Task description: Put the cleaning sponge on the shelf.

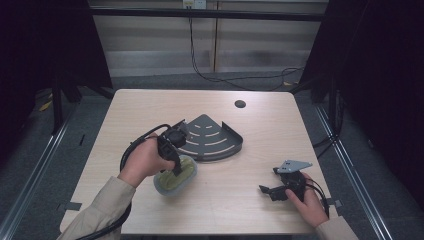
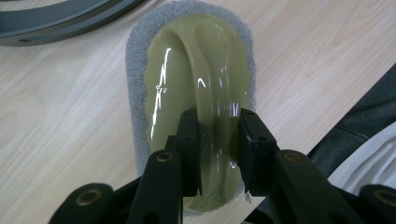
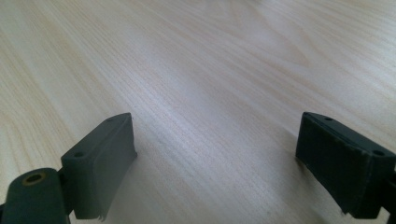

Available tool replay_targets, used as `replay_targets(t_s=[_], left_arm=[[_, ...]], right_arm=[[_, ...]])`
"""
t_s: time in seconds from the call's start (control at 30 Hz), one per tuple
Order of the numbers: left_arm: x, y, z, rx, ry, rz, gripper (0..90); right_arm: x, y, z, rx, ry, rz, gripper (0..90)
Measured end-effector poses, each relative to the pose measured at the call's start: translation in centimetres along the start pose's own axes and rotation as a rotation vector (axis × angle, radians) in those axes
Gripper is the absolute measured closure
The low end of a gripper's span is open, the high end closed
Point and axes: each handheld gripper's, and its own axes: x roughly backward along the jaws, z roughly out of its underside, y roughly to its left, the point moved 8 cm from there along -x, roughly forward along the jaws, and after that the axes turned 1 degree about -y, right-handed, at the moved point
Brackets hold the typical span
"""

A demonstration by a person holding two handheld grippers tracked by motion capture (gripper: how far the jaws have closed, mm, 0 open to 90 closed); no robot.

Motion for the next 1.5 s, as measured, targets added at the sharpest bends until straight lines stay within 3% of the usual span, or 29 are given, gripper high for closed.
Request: replay_targets(t_s=[1.0,1.5], left_arm=[[3.5,2.6,-3.5,0.044,-0.035,-0.01,72.0],[3.9,4.3,-5.9,0.051,-0.046,-0.015,71.9]], right_arm=[[0.0,0.0,0.0,0.001,0.0,0.0,11.1],[0.0,0.0,0.0,0.0,0.0,0.001,11.1]])
